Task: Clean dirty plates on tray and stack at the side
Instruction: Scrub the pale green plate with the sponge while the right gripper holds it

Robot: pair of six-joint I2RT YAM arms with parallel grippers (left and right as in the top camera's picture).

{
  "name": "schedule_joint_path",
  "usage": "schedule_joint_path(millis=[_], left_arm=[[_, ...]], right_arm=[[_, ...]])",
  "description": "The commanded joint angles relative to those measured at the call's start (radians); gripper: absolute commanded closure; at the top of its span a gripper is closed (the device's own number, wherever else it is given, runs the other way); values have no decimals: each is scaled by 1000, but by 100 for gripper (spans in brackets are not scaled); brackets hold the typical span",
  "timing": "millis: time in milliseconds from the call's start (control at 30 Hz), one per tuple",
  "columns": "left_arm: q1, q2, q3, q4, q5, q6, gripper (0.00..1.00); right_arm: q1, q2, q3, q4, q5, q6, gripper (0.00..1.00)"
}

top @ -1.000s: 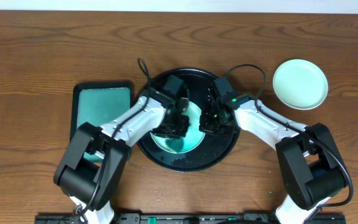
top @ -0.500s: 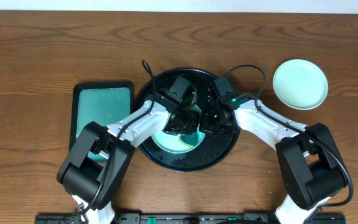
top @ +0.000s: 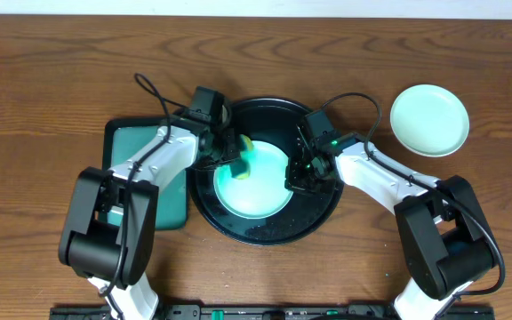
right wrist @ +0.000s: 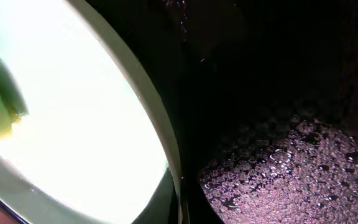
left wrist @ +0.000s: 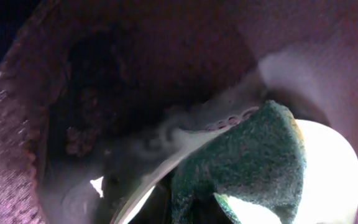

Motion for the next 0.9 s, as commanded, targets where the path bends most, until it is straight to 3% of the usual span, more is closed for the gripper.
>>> schedule_joint_path(millis=[0,267,567,867], left_arm=[[104,55,-14,-60,-354,-1,93],[82,15,-14,-182,-367,1,93],[45,-245,-10,-253,-369,3,93],[137,-370,-11,-303,-484,31,93]], right_arm=[[9,34,-25,-30,37,-8,99],[9,34,-25,-30,40,-9,99],[9,34,-25,-28,40,-8,99],[9,34,-25,-26,40,-8,99]])
